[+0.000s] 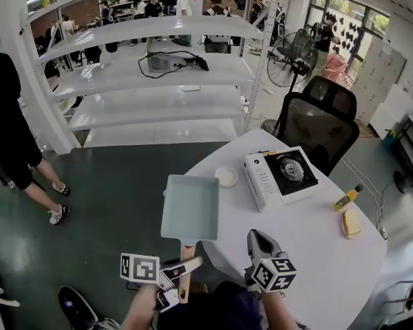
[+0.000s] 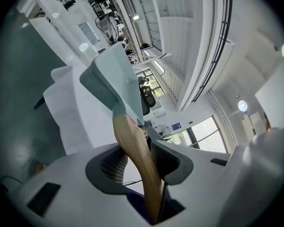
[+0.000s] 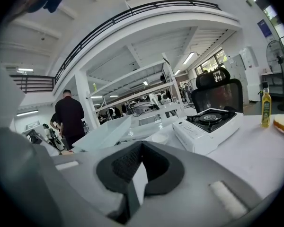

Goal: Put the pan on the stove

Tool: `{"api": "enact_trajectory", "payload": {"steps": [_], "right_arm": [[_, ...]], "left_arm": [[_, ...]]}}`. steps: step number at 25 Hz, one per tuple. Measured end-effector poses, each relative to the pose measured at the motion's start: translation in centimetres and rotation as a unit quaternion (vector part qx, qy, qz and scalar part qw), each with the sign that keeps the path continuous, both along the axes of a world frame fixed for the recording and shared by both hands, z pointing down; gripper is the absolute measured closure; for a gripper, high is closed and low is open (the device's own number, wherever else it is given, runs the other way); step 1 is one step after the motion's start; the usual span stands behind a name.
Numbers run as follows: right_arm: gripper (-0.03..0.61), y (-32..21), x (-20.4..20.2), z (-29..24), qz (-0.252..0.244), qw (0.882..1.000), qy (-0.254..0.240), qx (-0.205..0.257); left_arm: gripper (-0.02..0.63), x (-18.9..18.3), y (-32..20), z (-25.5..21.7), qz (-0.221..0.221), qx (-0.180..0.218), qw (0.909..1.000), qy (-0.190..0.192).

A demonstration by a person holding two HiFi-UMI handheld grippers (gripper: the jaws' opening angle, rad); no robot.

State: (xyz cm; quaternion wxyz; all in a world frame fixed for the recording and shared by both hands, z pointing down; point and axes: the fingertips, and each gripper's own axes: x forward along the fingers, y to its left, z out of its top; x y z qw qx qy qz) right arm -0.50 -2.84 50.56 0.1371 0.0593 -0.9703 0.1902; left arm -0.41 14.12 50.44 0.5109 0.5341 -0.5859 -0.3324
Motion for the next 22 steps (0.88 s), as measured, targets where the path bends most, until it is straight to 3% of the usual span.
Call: {"api": "enact_trajectory", "payload": {"steps": [11,22], "right_arm": [[0.578,0.1,-2.5,1.7,0.009,1.000,0.019,0.000],[0.578,-3.3,-12.0,2.1,0.036,0.999,0.016,-0.030]], "left_arm": [[0.454,-1.3,1.6,2.0,-0.003,-0.004,0.9995,0.032],[0.448,-10.5,-1.6,1.0,0.019,-0.002,0.9992,0.035]]}}
